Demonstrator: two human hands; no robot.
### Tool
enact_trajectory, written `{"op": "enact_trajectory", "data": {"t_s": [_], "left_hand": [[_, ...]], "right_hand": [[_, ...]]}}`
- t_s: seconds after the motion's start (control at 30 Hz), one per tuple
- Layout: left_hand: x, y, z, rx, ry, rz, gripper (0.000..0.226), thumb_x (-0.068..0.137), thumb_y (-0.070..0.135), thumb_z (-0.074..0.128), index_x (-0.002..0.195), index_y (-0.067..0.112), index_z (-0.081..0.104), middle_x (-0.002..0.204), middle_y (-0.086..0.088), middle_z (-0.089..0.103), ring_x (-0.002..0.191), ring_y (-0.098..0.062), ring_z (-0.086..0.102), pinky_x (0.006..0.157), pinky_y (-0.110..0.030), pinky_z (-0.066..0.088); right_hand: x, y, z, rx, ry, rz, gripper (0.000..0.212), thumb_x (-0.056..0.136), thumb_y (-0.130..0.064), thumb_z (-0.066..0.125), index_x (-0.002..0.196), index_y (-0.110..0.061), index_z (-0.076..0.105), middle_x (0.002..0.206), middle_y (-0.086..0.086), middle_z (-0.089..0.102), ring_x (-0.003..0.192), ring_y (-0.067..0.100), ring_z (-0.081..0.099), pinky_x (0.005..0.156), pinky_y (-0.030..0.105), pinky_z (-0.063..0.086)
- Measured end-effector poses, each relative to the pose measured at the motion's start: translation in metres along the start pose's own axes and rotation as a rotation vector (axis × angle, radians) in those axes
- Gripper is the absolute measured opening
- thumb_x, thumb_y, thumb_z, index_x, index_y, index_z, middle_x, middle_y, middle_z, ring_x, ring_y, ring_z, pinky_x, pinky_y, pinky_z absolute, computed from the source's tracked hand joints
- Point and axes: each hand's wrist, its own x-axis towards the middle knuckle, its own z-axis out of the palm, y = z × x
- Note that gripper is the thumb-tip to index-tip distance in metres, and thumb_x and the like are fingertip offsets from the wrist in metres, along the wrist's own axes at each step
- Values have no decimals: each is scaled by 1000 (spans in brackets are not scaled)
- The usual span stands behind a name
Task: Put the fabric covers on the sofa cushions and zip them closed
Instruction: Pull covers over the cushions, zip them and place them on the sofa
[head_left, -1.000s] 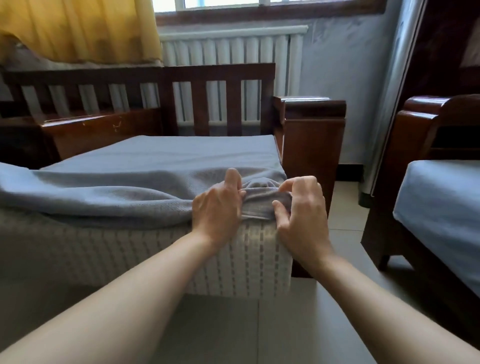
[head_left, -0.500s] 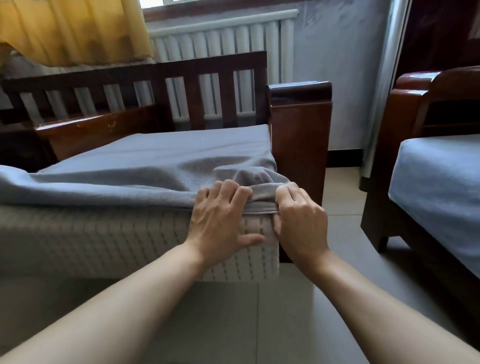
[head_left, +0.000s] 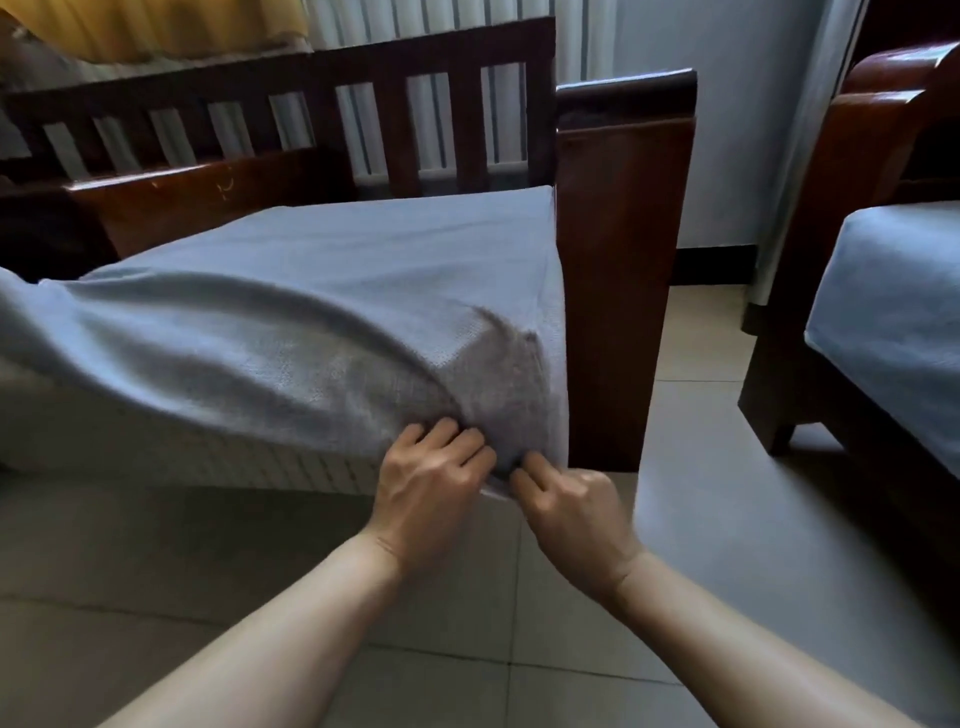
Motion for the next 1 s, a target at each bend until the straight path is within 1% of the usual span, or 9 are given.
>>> {"op": "enact_trajectory", "data": {"t_s": [0.13, 0.27, 0.33, 0.43, 0.53, 0.67, 0.73, 0.9, 1.0], "left_hand": [[-1, 0, -1, -15, -37, 12, 16, 72, 11, 58, 60, 21, 55, 60, 2, 52, 58, -20, 54, 46, -29, 36], [-22, 12, 10, -64, -157, 48, 20, 70, 12, 46, 54, 20, 56, 56, 1, 53, 51, -20, 55, 37, -22, 32], [-20, 13, 12, -83, -170, 70, 22, 71, 12, 43, 56, 19, 58, 59, 0, 55, 54, -21, 56, 38, -22, 33], [-17, 0, 9, -31, -127, 141, 19, 74, 12, 47, 60, 19, 58, 64, -1, 56, 59, -22, 56, 46, -27, 36], [-17, -24, 0, 31, -78, 95, 18, 74, 9, 51, 60, 17, 58, 66, -3, 57, 60, -24, 55, 49, -30, 34], [-18, -49, -3, 73, 0, 100, 21, 78, 4, 54, 62, 16, 58, 68, -3, 57, 62, -24, 53, 51, -32, 35], [-23, -59, -1, 90, 50, 114, 22, 81, 3, 55, 64, 16, 57, 70, -3, 56, 64, -24, 51, 55, -34, 35], [-37, -104, -7, 195, 145, 57, 23, 84, 0, 53, 68, 16, 55, 68, -3, 50, 65, -23, 48, 59, -36, 32], [-50, -144, -13, 228, 194, -15, 22, 80, -4, 51, 73, 16, 52, 71, -4, 53, 70, -24, 47, 62, -36, 30]], "right_hand": [[-3, 1, -3, 12, -22, 54, 21, 75, -4, 42, 61, -12, 56, 65, 5, 56, 34, 21, 45, 28, 26, 34], [-14, -7, 9, -11, -202, 63, 26, 72, -10, 37, 60, -12, 60, 67, 6, 60, 31, 24, 48, 28, 22, 29], [-14, -8, 8, -45, -250, 63, 27, 74, -12, 38, 60, -13, 61, 67, 4, 60, 31, 23, 48, 30, 21, 26], [-11, -8, 0, -77, -215, 60, 22, 74, -7, 42, 62, -12, 60, 66, 4, 57, 33, 22, 45, 35, 21, 20], [-7, -11, -6, -118, -176, 38, 14, 70, -1, 52, 65, -12, 60, 66, 5, 56, 37, 21, 47, 37, 23, 26], [3, -17, 0, -179, -130, -78, 25, 79, -4, 39, 67, -13, 59, 62, 6, 56, 42, 23, 50, 39, 26, 32], [14, -31, 9, -215, -137, -91, 24, 80, -6, 39, 66, -14, 57, 59, 6, 54, 43, 24, 51, 38, 27, 34], [48, -64, 30, -254, -117, -39, 22, 77, -4, 41, 63, -16, 54, 51, 5, 51, 33, 22, 48, 37, 21, 25], [63, -79, 36, -254, -125, -30, 22, 72, -1, 39, 64, -14, 55, 49, 5, 51, 31, 22, 48, 38, 20, 22]]}}
